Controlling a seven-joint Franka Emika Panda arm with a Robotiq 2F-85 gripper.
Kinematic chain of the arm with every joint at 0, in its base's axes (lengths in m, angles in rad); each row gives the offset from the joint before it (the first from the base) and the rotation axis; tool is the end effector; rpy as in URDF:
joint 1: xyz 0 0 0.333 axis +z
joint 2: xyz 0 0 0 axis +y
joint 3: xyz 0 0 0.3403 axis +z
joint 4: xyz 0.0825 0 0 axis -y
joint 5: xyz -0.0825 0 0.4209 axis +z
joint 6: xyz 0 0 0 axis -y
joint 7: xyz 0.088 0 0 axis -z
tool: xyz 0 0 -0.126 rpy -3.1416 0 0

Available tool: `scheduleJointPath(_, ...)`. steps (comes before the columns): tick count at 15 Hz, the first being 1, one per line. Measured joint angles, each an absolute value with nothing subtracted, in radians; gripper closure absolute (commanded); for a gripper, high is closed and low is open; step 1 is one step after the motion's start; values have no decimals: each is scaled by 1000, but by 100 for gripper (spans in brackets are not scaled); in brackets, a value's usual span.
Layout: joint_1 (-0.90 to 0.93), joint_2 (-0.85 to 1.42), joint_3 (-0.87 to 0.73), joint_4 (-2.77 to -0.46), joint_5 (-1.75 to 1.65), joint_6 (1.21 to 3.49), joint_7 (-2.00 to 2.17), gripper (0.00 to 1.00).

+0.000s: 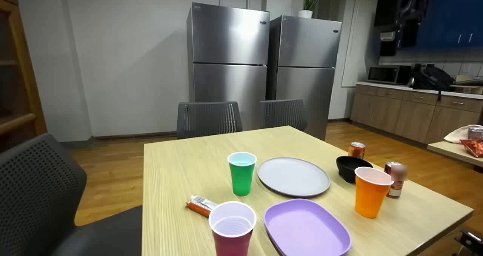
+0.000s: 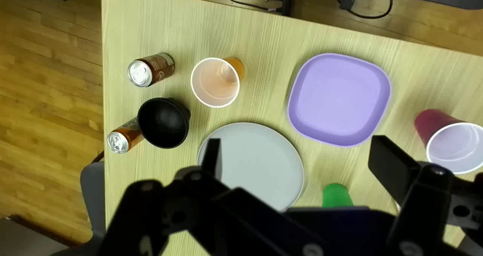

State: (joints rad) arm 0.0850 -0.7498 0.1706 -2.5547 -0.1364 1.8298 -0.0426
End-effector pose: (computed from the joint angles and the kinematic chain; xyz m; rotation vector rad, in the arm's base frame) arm 0.3407 0.0783 0.4959 2.8652 0.4155 0.0529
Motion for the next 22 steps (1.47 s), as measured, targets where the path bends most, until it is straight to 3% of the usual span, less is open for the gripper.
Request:
scheduleJointPath(9, 86, -718, 177, -2559, -137, 1830, 16, 0)
scheduleJointPath(22, 86, -427, 336, -2586, -135, 1966, 572, 0)
